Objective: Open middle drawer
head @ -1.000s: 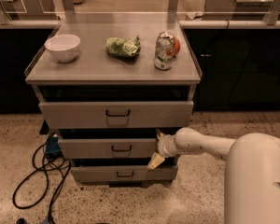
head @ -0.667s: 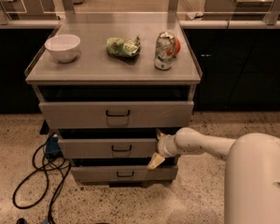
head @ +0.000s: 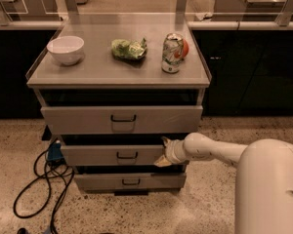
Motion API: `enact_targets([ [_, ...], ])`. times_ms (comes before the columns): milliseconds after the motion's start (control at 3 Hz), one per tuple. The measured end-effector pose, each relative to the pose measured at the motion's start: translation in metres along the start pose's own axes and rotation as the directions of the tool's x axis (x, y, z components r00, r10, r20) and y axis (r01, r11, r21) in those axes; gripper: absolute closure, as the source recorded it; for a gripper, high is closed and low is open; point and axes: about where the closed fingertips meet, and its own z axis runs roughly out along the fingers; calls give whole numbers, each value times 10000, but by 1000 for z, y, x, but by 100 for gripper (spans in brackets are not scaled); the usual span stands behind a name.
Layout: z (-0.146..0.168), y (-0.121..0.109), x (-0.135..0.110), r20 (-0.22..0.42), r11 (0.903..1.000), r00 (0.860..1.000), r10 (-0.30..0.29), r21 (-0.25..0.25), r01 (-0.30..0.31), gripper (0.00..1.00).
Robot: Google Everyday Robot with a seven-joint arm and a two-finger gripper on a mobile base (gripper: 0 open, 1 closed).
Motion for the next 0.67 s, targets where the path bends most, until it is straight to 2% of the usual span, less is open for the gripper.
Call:
enact_targets([
  [667, 0, 0, 0, 0, 10000, 10000, 0, -1, 0, 88],
])
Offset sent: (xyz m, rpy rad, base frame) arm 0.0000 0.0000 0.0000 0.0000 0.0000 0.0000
